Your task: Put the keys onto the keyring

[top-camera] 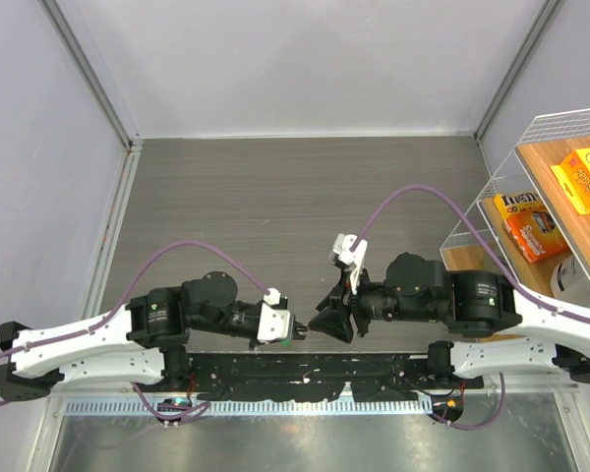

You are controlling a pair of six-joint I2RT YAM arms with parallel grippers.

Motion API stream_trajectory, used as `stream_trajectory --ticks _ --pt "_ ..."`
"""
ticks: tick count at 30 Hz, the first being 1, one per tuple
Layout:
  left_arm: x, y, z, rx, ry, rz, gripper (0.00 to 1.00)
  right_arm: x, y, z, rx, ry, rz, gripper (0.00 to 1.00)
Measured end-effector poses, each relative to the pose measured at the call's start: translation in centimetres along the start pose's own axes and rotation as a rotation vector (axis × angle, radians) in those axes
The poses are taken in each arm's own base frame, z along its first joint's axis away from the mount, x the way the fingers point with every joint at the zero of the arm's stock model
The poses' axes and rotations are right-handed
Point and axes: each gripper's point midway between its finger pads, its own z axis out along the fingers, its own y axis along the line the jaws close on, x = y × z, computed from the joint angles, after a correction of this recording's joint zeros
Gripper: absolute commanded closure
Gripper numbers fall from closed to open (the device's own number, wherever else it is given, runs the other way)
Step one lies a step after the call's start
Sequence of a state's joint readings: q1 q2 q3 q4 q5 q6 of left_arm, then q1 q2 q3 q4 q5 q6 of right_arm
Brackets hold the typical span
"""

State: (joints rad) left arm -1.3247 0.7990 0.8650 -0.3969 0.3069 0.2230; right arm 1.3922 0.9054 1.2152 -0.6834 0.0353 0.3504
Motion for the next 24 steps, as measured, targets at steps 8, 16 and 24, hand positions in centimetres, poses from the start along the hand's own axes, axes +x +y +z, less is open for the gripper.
stream_trajectory --ticks 8,16,24 --pt "0.3 -0.1 -0.1 0.005 0.02 0.019 1.0 1.0 -0.2 1.1 0.017 0.052 0.026 0.6" --pt "0.5 -0.1 -0.1 -0.001 0.031 0.021 1.0 2.0 -0.3 1.4 0.028 0.097 0.042 0.64" --pt "0.5 -0.1 -0.1 -0.004 0.033 0.022 1.0 2.5 -0.4 1.8 0.034 0.119 0.043 0.84"
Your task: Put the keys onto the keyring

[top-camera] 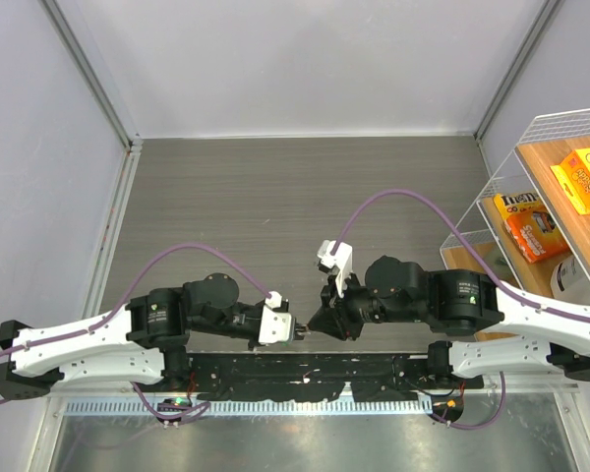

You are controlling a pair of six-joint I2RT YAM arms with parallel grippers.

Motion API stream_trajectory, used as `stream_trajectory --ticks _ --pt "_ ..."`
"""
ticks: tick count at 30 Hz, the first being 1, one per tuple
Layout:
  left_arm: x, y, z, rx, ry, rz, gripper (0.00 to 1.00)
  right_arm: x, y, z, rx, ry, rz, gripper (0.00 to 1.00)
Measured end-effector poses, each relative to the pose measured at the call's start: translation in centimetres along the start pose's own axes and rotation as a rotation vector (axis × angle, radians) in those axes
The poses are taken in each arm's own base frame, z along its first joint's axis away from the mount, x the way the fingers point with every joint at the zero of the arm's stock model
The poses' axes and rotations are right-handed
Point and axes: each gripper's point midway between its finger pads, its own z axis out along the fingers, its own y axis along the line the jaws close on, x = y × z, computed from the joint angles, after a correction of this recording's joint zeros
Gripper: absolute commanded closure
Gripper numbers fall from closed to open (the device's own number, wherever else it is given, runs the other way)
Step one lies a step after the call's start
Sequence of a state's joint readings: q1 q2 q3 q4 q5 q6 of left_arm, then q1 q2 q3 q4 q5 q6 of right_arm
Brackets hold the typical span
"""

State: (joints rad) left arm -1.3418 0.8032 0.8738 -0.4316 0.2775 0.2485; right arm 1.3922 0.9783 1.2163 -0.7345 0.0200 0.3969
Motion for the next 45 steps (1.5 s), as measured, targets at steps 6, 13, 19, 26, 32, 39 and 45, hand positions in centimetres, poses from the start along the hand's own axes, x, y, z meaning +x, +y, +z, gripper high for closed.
stream_trajectory --ticks 6,13,19,26,32,39,45 --pt "0.0 0.1 0.0 -0.008 0.003 0.0 1.0 0.0 0.0 0.0 -0.001 0.001 0.002 0.94" --pt "-0.3 0.5 -0.3 -0.038 -0.015 0.003 1.0 -0.5 0.4 -0.1 -0.026 -0.036 0.002 0.94" --pt "-1.4 1.8 -0.9 -0.14 -0.13 0.001 1.0 -1.8 -0.2 -1.0 -0.021 -0.18 0.009 0.94" --pt "-2.5 2.9 -1.5 -0.228 -0.262 -0.019 0.87 -3.6 -0.8 -1.3 0.012 -0.333 0.006 0.94" --pt "-3.4 3.6 -1.5 -0.263 -0.3 -0.024 0.77 -4.8 -1.2 -1.7 0.05 -0.427 -0.015 0.95" --pt "-4.3 4.0 -1.2 -0.273 -0.335 -0.036 0.62 -6.4 -1.5 -1.8 0.098 -0.548 -0.057 0.94" --pt "-4.6 3.9 -1.1 -0.267 -0.352 -0.057 0.57 -7.0 -2.0 -1.5 0.136 -0.64 -0.09 0.95"
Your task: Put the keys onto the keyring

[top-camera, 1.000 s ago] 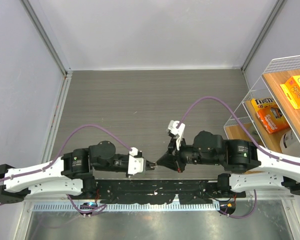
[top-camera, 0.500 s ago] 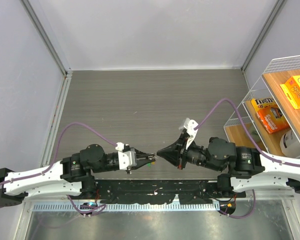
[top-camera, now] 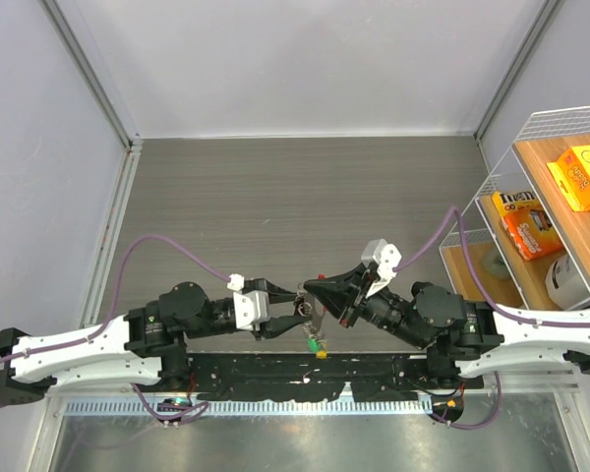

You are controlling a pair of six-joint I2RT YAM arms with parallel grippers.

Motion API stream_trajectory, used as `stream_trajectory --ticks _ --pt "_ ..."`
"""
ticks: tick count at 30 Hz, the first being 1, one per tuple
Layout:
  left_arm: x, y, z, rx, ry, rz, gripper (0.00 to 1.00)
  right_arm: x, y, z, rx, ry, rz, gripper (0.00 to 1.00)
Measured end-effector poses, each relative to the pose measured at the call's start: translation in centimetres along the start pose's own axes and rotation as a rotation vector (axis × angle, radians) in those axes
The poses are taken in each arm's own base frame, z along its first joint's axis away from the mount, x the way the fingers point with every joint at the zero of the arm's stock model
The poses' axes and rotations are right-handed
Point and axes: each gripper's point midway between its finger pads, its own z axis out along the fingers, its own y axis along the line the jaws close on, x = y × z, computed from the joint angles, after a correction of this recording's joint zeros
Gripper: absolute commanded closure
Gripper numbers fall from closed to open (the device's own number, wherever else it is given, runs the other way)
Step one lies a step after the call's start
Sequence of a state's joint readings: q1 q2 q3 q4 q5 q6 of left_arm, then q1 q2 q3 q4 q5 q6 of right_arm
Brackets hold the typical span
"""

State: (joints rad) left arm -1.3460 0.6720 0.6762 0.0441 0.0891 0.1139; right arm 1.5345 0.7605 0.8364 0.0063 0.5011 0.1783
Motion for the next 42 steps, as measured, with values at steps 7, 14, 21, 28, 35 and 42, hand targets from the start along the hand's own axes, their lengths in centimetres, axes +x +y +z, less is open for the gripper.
stream_trajectory --ticks 7,14,21,28,35,42 --pt "-0.3 0.2 -0.1 -0.011 -0.004 -0.011 0.55 -1.3 -0.2 -0.4 -0.011 -0.121 -0.01 0.95" --pt "-1.3 0.9 -1.2 -0.052 -0.013 -0.028 0.46 -1.2 -0.7 -1.2 -0.036 -0.237 -0.038 0.94" --pt "-2.8 1.1 -2.9 -0.069 -0.051 -0.048 0.45 -2.1 -0.2 -1.8 -0.085 -0.35 -0.068 0.95" --pt "-4.8 1.3 -4.0 -0.08 -0.106 -0.046 0.44 -3.7 0.9 -2.6 -0.155 -0.481 -0.126 0.94" --pt "-5.5 1.4 -3.7 -0.076 -0.113 -0.036 0.44 -5.1 2.2 -3.5 -0.219 -0.642 -0.243 0.95" --pt "-5.3 1.2 -2.9 -0.056 -0.096 -0.019 0.44 -3.2 3.7 -2.5 -0.247 -0.678 -0.434 0.94"
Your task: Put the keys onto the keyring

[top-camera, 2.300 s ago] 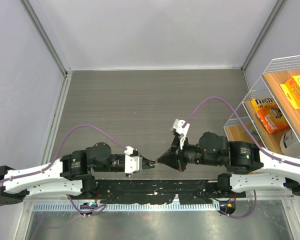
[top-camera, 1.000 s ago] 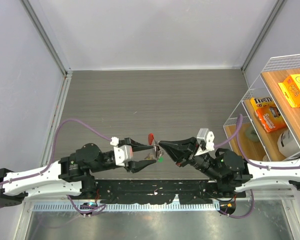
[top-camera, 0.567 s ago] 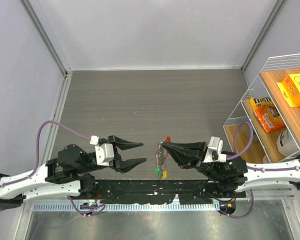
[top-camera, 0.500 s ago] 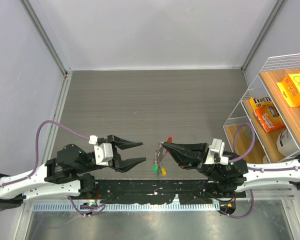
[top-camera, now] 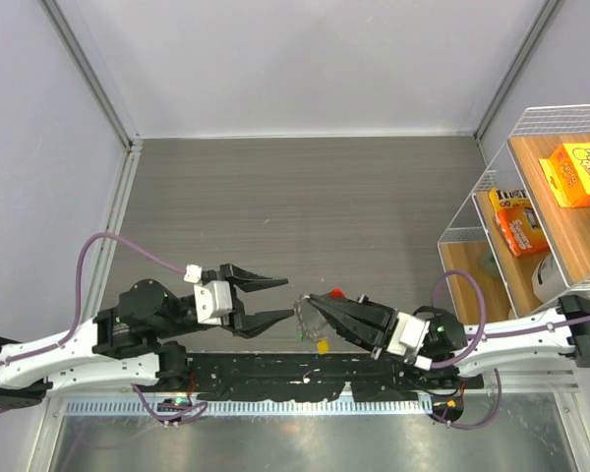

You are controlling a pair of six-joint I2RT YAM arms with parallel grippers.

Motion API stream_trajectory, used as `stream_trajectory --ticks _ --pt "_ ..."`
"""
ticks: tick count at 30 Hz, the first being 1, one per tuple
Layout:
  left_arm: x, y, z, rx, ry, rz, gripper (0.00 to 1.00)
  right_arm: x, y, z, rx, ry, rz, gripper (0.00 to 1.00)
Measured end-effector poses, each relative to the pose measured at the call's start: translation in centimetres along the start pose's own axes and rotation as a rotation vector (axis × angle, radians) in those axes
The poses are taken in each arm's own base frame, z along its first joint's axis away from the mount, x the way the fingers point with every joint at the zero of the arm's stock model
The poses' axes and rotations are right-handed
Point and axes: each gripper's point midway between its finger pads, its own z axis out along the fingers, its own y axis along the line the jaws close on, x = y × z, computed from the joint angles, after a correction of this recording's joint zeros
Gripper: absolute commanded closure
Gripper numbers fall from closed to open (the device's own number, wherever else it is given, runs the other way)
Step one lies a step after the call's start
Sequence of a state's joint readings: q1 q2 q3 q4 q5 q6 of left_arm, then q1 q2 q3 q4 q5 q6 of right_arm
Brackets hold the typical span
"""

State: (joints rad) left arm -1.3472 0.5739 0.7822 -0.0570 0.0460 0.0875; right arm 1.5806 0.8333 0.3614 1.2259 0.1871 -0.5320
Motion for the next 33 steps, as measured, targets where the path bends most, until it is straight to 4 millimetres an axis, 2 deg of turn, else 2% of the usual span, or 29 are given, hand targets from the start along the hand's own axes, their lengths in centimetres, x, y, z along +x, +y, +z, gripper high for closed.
stream_trajectory --ticks 5,13,25,33 --pt "-0.1 0.0 0.0 0.0 -0.002 0.005 0.44 1.0 1.0 0.1 -0.044 0.012 -0.082 0.95" --pt "-0.9 -0.4 0.6 0.025 -0.04 0.003 0.44 -0.1 0.3 0.1 -0.03 -0.021 -0.144 0.94" --pt "0.4 -2.0 2.8 0.104 -0.013 -0.059 0.43 -0.4 0.0 0.1 -0.031 -0.029 -0.237 0.94" --pt "0.5 -2.2 3.3 0.114 -0.017 -0.065 0.43 -2.7 -1.0 0.1 -0.002 -0.086 -0.221 0.94"
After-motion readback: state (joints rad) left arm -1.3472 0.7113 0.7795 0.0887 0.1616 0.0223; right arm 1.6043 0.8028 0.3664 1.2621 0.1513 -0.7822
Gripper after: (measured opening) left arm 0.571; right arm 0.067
